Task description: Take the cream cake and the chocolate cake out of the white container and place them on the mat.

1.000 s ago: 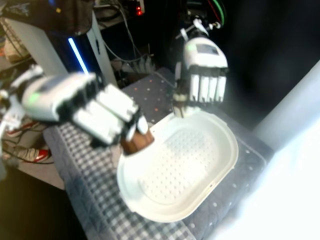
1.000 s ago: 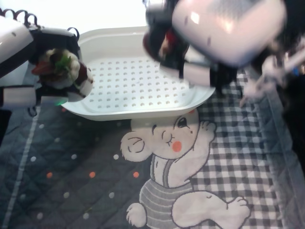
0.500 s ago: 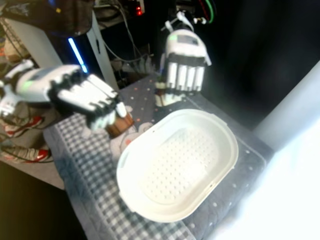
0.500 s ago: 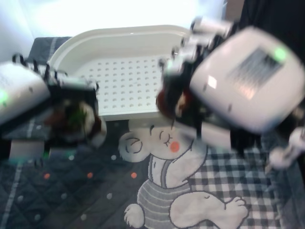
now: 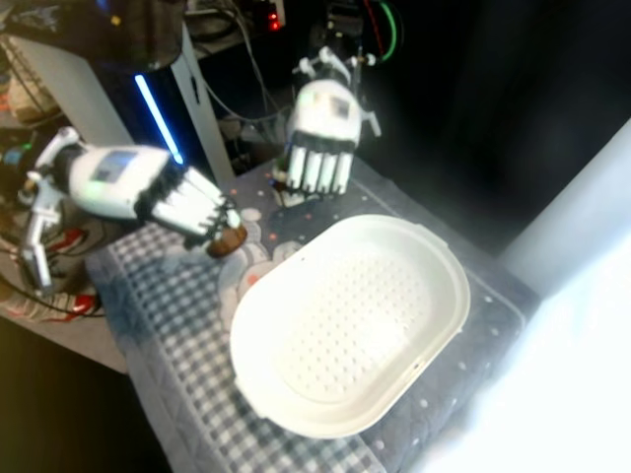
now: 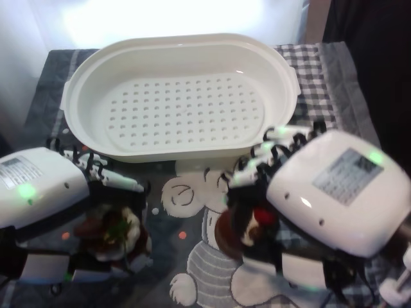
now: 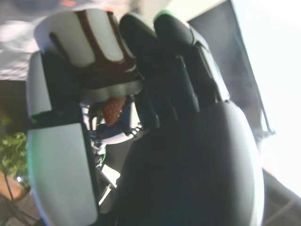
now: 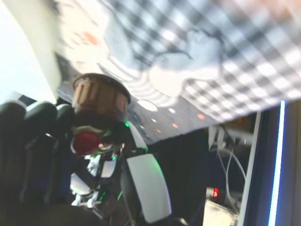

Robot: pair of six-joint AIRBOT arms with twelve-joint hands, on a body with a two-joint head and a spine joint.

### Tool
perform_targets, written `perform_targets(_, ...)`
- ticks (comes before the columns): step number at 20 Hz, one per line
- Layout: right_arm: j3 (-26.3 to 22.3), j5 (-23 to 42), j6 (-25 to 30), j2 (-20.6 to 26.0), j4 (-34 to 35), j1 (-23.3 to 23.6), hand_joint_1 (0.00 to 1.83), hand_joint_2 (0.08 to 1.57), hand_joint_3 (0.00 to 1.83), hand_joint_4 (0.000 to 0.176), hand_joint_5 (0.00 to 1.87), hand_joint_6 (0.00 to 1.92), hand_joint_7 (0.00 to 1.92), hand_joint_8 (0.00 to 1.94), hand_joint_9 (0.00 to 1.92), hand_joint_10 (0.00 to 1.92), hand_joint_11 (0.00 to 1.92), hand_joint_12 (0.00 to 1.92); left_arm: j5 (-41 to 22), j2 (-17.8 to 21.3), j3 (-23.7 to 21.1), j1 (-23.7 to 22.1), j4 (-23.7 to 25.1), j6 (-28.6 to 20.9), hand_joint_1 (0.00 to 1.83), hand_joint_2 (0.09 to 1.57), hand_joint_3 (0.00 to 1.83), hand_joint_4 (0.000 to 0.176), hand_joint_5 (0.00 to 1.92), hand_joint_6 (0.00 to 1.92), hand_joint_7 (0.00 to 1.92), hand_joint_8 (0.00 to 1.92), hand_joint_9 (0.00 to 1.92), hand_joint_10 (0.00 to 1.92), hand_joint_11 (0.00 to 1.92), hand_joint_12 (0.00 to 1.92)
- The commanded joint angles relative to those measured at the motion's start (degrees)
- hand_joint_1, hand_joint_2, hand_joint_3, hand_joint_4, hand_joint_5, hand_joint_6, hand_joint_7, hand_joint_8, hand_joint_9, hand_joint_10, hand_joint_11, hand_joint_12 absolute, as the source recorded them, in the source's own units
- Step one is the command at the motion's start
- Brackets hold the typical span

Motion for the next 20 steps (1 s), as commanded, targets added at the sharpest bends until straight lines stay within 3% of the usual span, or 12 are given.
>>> perform_targets(1, -0.34, 6.74, 0.49, -0.2, -1.94, 0.07, 1.27, 1.08, 0.0, 0.0, 1.09, 0.69, 1.04, 1.12, 0.74, 1.45, 0.56, 1.84, -5.53, -0.73, 0.17, -0.48, 1.18, -1.41, 1.18, 1.28, 0.0, 0.0, 0.63, 1.29, 0.77, 1.59, 0.69, 1.62, 0.51, 1.92)
perform_targets(2, -0.6, 6.48, 0.49, -0.21, -1.92, -0.48, 1.27, 1.08, 0.0, 0.0, 1.08, 0.71, 1.05, 1.09, 0.77, 1.44, 0.59, 1.83, -4.75, -1.23, 0.75, -0.39, 2.11, -3.7, 1.18, 1.29, 0.0, 0.0, 0.6, 1.33, 0.77, 1.59, 0.71, 1.61, 0.51, 1.92)
perform_targets(3, -0.69, 5.94, 0.5, -0.28, -1.9, -0.62, 1.25, 1.1, 0.01, 0.0, 1.01, 0.86, 1.03, 1.08, 0.78, 1.42, 0.59, 1.83, -4.39, -1.54, 1.11, -0.3, 2.71, -5.17, 1.16, 1.29, 0.0, 0.0, 0.57, 1.4, 0.77, 1.55, 0.69, 1.48, 0.48, 1.89)
perform_targets(4, -0.68, 5.21, 0.62, -0.41, -1.9, -0.67, 1.24, 1.11, 0.01, 0.0, 0.96, 0.95, 1.0, 1.12, 0.77, 1.38, 0.55, 1.8, -4.04, -1.82, 1.36, -0.15, 2.96, -6.02, 0.99, 1.33, 0.0, 0.0, 0.6, 1.51, 0.71, 1.23, 0.66, 1.37, 0.43, 1.83)
perform_targets(5, -0.61, 4.64, 0.68, -0.49, -1.68, -0.69, 1.16, 1.13, 0.01, 0.0, 0.78, 0.71, 0.77, 0.94, 0.61, 1.23, 0.41, 1.67, -3.75, -2.0, 1.52, 0.11, 2.96, -6.25, 0.87, 1.33, 0.0, 0.047, 0.59, 1.56, 0.69, 1.04, 0.6, 1.26, 0.38, 1.74)
perform_targets(6, -0.57, 4.5, 0.68, -0.5, -1.48, -0.7, 1.16, 1.13, 0.01, 0.0, 0.78, 0.71, 0.77, 0.94, 0.61, 1.23, 0.41, 1.67, -3.68, -2.0, 1.57, 0.16, 2.95, -6.4, 0.87, 1.33, 0.0, 0.047, 0.59, 1.56, 0.69, 1.04, 0.6, 1.26, 0.38, 1.74)
perform_targets(7, -0.46, 4.27, 0.7, -0.5, -0.88, -0.74, 0.96, 1.02, 0.0, 0.0, 0.47, 0.4, 0.4, 0.63, 0.3, 0.98, 0.15, 1.59, -3.63, -2.05, 2.11, 0.33, 2.95, -7.98, 0.58, 1.17, 0.0, 0.0, 0.55, 0.7, 0.58, 0.66, 0.4, 1.07, 0.19, 1.57)
perform_targets(10, -0.18, 3.98, 0.7, -0.35, -0.34, -0.84, 0.85, 0.91, 0.0, 0.0, 0.38, 0.18, 0.32, 0.4, 0.17, 0.84, 0.01, 1.54, -4.46, -2.0, 3.0, 0.91, 2.82, -10.46, 0.52, 0.97, 0.0, 0.0, 0.49, 0.35, 0.41, 0.44, 0.12, 1.22, 0.04, 1.7)
perform_targets(14, 0.09, 4.7, 0.7, 0.32, 0.24, -0.84, 0.77, 0.86, 0.0, 0.0, 0.42, 0.15, 0.38, 0.37, 0.19, 0.85, 0.0, 1.62, -6.55, -1.0, 2.96, 1.45, 1.76, -10.49, 0.43, 0.94, 0.0, 0.0, 0.52, 0.23, 0.46, 0.43, 0.19, 1.15, 0.07, 1.7)
perform_targets(18, 0.45, 8.27, 1.05, 1.84, 0.81, -0.84, 0.75, 0.9, 0.01, 0.0, 0.5, 0.26, 0.42, 0.58, 0.27, 1.01, 0.03, 1.71, -11.88, 1.18, 2.53, 2.67, -0.31, -10.77, 0.46, 0.99, 0.0, 0.0, 0.64, 0.18, 0.59, 0.61, 0.4, 1.13, 0.17, 1.56)
perform_targets(19, 0.62, 9.93, 1.05, 2.28, 1.15, -0.84, 0.82, 0.92, 0.01, 0.0, 0.47, 0.45, 0.4, 0.79, 0.29, 1.13, 0.06, 1.76, -14.32, 1.83, 2.44, 2.98, -1.24, -10.76, 0.34, 1.1, 0.01, 0.0, 0.64, 0.21, 0.58, 0.7, 0.43, 1.13, 0.2, 1.55)
perform_targets(20, 1.19, 11.99, 1.05, 2.74, 1.63, -0.84, 0.83, 0.99, 0.05, 0.0, 0.45, 0.75, 0.46, 0.99, 0.41, 1.23, 0.23, 1.72, -18.02, 2.7, 2.42, 3.47, -2.66, -10.76, 0.33, 1.22, 0.01, 0.0, 0.64, 0.24, 0.58, 0.77, 0.46, 1.13, 0.21, 1.52)
